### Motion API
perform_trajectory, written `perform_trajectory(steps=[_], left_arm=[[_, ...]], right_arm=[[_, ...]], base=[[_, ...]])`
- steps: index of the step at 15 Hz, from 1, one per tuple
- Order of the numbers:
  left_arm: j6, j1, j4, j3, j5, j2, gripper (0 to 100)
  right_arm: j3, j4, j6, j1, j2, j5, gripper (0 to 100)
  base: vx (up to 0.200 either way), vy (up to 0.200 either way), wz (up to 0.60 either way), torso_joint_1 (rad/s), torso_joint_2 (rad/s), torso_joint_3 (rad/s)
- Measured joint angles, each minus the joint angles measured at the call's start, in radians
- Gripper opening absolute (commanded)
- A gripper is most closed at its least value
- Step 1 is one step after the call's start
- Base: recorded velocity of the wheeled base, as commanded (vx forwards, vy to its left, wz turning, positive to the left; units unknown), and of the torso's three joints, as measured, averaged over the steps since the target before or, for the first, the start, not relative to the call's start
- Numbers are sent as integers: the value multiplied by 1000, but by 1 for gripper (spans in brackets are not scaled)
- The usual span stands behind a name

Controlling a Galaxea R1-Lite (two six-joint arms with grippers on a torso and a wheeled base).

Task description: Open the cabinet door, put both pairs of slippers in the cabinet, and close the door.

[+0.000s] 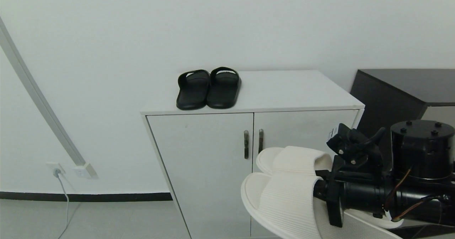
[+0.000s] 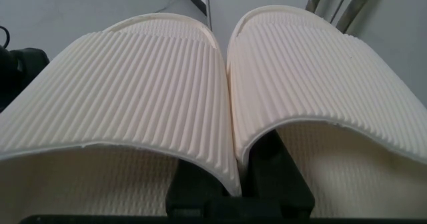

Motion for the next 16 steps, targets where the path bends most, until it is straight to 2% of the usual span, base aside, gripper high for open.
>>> perform_trajectory(steps=[7,12,14,15,16], left_arm=[[1,0,0,0,-1,0,100],[46,0,1,1,-24,0,100],[40,0,2,0,3,0,100],[28,0,3,1,26,0,100],[22,0,1,1,21,0,100]], right_arm=[[14,0,-38,2,1,-2,0],[24,0,-38,11,2,-2,0],[28,0,-39,13,5,-2,0],[36,0,-46,14,6,-2,0],[41,0,-53,14,5,-2,0]], base=[[0,0,0,-140,474,333],[0,0,0,-79,451,367],[0,0,0,-34,440,410],[0,0,0,-2,178,149],[0,0,0,0,0,0]])
